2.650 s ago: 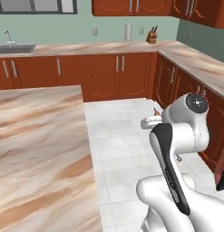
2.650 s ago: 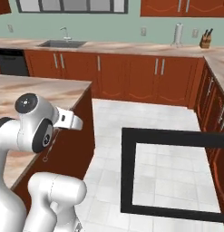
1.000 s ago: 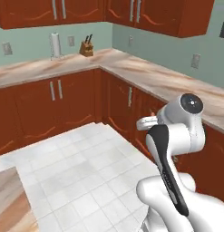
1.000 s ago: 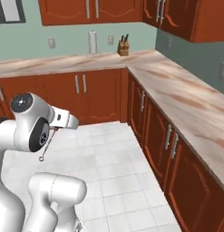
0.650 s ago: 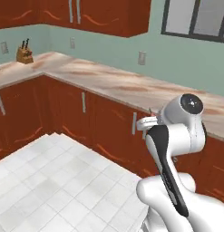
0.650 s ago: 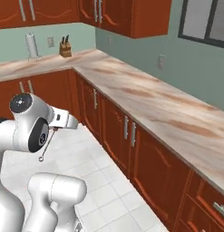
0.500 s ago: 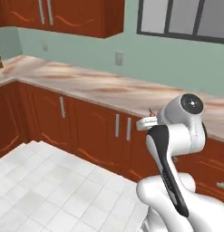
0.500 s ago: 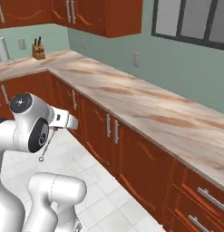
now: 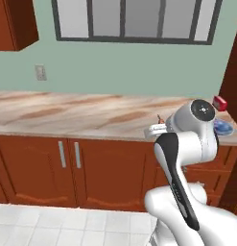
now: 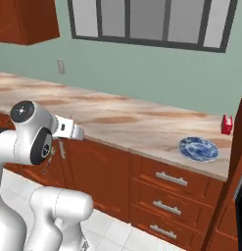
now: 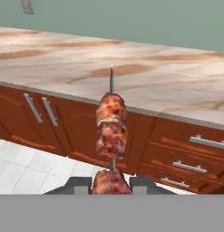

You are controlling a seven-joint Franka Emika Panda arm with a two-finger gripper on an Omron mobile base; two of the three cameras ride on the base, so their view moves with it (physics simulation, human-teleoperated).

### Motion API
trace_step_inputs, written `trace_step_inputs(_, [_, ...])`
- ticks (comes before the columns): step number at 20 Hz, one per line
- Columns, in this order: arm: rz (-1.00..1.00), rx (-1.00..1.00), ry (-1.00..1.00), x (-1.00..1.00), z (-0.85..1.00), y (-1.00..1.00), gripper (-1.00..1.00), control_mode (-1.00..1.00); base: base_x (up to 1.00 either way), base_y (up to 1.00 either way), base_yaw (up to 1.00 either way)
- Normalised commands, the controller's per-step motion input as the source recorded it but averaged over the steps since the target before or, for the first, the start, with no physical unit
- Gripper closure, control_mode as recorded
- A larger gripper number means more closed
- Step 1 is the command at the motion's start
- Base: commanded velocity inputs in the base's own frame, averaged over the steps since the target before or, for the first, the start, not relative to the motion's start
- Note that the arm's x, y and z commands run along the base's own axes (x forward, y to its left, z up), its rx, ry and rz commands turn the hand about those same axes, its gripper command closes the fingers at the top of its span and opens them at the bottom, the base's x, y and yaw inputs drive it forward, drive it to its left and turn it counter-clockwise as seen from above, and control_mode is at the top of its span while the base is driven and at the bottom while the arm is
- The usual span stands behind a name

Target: Pick the kebab skewer from the microwave and place it on plate located on the counter.

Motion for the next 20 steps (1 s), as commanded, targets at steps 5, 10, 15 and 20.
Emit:
trace_step_inputs(5, [0.00, 0.00, 0.00, 0.00, 0.00, 0.00, 1.00, 1.00, 0.62, -0.21, -0.62])
trace_step_inputs(10, [0.00, 0.00, 0.00, 0.00, 0.00, 0.00, 1.00, 1.00, 0.65, -0.09, -0.44])
trace_step_inputs(15, [0.00, 0.00, 0.00, 0.00, 0.00, 0.00, 1.00, 1.00, 0.55, -0.24, -0.29])
trace_step_inputs(20, [0.00, 0.00, 0.00, 0.00, 0.00, 0.00, 1.00, 1.00, 0.42, -0.56, -0.01])
